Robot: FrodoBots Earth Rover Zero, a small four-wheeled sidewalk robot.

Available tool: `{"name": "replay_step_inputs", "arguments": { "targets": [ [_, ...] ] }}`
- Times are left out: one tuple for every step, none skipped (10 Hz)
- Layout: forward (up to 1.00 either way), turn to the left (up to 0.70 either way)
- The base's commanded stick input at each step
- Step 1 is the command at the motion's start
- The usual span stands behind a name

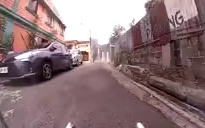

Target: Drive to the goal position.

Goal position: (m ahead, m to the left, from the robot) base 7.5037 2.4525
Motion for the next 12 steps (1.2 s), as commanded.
{"name": "replay_step_inputs", "arguments": {
  "targets": [
    [0.96, 0.02],
    [0.95, 0.02],
    [0.90, 0.02],
    [0.83, 0.02],
    [0.76, 0.01],
    [0.68, 0.00],
    [0.63, 0.00],
    [0.59, 0.00],
    [0.55, 0.00],
    [0.52, 0.00],
    [0.51, 0.00],
    [0.49, 0.00]
  ]
}}
